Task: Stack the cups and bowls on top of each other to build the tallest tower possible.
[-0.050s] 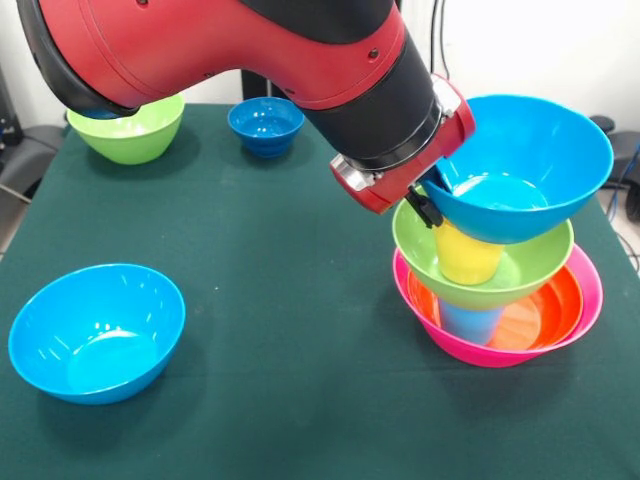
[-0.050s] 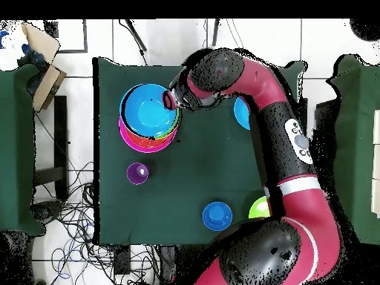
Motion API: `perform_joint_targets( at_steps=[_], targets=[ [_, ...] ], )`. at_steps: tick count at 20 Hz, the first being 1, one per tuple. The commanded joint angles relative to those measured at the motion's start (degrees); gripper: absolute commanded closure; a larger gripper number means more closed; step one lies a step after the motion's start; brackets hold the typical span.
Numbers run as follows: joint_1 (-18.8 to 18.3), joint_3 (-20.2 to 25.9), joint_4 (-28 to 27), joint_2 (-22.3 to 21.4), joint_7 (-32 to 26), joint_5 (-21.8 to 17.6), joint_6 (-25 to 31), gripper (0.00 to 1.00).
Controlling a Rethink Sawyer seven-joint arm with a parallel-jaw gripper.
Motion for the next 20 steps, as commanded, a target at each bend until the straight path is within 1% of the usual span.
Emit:
perform_joint_targets(
  at_steps=[1, 9, 20],
  targets=[
    [0.56, -3.90, 1.18, -0.19, 0.67, -2.24, 2.04, 1.00],
    [-0.36, -3.25, 5.60, -1.85, 1.36, -1.49, -0.14, 1.00],
    [-1.48, -2.29, 9.99, -3.40, 1.82, -0.72, -2.27, 1.00]
  ],
)
